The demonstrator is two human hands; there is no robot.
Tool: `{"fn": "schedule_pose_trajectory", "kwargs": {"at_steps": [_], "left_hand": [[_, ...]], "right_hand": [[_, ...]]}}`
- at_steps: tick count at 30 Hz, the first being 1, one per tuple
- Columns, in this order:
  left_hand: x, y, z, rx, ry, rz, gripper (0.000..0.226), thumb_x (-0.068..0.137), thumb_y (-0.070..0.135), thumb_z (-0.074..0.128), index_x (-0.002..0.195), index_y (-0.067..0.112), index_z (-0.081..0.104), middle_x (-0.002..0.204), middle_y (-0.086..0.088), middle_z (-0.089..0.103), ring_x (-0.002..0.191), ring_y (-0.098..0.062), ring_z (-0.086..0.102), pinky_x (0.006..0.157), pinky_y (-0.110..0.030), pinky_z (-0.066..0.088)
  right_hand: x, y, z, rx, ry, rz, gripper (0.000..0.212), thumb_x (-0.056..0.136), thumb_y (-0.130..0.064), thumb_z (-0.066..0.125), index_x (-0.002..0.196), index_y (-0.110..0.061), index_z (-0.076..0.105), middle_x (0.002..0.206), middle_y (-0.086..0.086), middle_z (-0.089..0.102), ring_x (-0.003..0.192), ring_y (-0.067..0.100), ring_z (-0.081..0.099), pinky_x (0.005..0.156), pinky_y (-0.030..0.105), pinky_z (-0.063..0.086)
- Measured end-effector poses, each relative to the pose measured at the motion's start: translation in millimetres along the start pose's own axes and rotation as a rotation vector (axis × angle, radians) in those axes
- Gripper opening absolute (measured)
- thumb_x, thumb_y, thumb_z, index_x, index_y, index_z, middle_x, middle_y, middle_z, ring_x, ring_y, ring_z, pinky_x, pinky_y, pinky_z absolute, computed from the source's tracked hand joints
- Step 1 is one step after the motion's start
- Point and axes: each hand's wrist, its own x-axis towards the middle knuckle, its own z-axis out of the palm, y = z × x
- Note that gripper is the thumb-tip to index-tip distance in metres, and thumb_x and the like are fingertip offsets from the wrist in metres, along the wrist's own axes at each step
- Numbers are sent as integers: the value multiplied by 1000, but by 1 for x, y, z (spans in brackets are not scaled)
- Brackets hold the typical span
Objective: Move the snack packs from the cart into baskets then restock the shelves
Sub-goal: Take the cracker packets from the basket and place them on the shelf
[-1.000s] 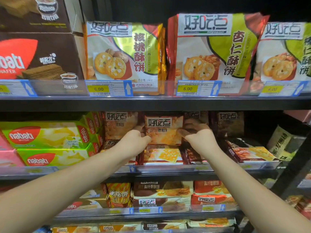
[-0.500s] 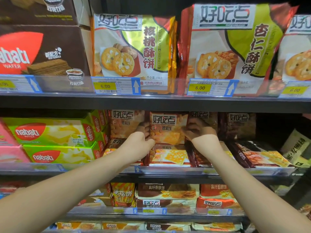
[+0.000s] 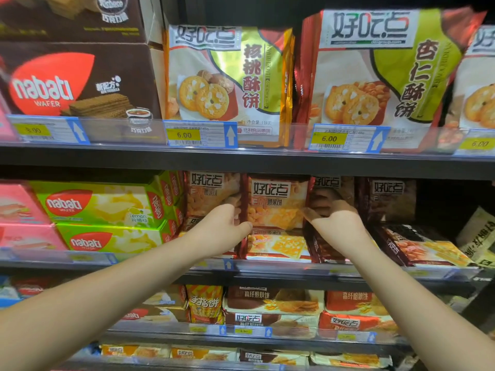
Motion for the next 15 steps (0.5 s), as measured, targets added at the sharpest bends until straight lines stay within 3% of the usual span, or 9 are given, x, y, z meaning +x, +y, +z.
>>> {"fn": "schedule_pose_trajectory", "kwargs": {"at_steps": [2, 3, 5, 8, 11, 15], "left_hand": [[-12, 1, -8, 83, 20, 46, 21, 104, 39, 55, 103, 18, 50, 95, 3, 60, 78, -7, 58, 62, -21, 48], [-16, -2, -11, 119, 19, 84, 21, 103, 40, 56, 105, 20, 49, 99, 3, 59, 80, -7, 59, 64, -24, 53], [-24, -9, -16, 165, 6, 197, 37, 102, 43, 56, 131, 23, 45, 124, 4, 52, 104, -9, 61, 86, -28, 58], [-32, -23, -23, 391, 60, 374, 65, 102, 47, 53, 157, 25, 26, 145, 6, 37, 129, -8, 45, 102, -23, 47], [-39, -31, -30, 655, 212, 489, 67, 101, 49, 52, 157, 20, 30, 149, -3, 36, 138, -20, 39, 106, -34, 49], [-56, -46, -45, 862, 277, 465, 68, 99, 51, 51, 155, 15, 37, 155, -14, 39, 144, -31, 36, 116, -43, 42]], "right_hand": [[-9, -5, -6, -148, 35, -46, 25, 95, -38, 68, 88, -14, 66, 80, 1, 70, 71, 14, 64, 60, 21, 44], [-16, -9, -9, -234, 54, -68, 33, 95, -38, 66, 75, -13, 61, 68, 2, 64, 60, 13, 60, 52, 22, 39], [-32, -20, -15, -376, 79, -136, 40, 96, -40, 64, 67, -18, 48, 62, 0, 54, 54, 12, 53, 47, 24, 33], [-53, -40, -13, -564, 92, -342, 30, 96, -47, 59, 87, -20, 49, 80, -7, 50, 69, 13, 52, 56, 27, 36], [-65, -52, 1, -641, 85, -566, 42, 91, -44, 67, 125, -21, 58, 102, 0, 61, 91, 23, 61, 70, 32, 47], [-73, -69, 22, -667, 11, -687, 56, 89, -46, 68, 139, -23, 57, 126, 5, 60, 115, 29, 58, 95, 42, 50]]}}
